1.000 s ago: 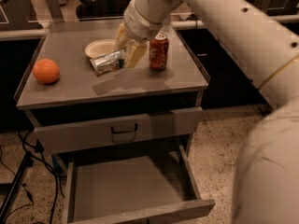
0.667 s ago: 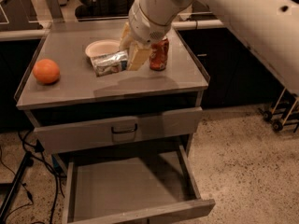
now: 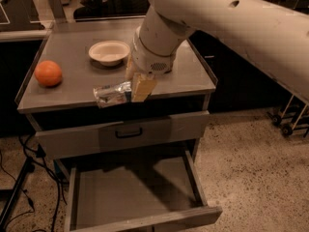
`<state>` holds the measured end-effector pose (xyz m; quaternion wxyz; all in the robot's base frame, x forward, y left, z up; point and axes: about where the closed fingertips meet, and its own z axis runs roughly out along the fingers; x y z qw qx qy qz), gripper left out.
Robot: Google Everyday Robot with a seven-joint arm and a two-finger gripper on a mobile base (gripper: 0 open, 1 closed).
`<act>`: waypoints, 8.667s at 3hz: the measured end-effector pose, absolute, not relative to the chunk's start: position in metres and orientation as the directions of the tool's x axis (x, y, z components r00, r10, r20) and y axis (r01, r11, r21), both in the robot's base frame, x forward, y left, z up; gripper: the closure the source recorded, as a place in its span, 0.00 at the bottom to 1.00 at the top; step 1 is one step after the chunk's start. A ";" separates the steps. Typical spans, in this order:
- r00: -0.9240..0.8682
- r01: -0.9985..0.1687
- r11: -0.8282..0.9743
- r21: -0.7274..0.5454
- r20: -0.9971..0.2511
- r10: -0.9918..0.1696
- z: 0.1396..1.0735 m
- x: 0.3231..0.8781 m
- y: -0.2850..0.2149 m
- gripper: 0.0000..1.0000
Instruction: Place redbull can into middle drawer
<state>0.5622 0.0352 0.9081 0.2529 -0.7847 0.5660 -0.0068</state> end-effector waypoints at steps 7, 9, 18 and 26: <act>0.053 -0.973 0.044 -0.225 -0.407 -0.912 0.692 0.494 0.057 1.00; -0.001 -0.977 0.093 -0.193 -0.429 -0.903 0.661 0.488 0.063 1.00; -0.221 -0.972 0.237 0.005 -0.377 -0.899 0.402 0.493 0.093 1.00; -0.248 -0.967 0.248 0.048 -0.369 -0.896 0.364 0.484 0.097 0.00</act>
Offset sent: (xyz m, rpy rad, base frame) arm -0.0139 -0.0182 -0.0842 0.0748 0.0225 -0.2374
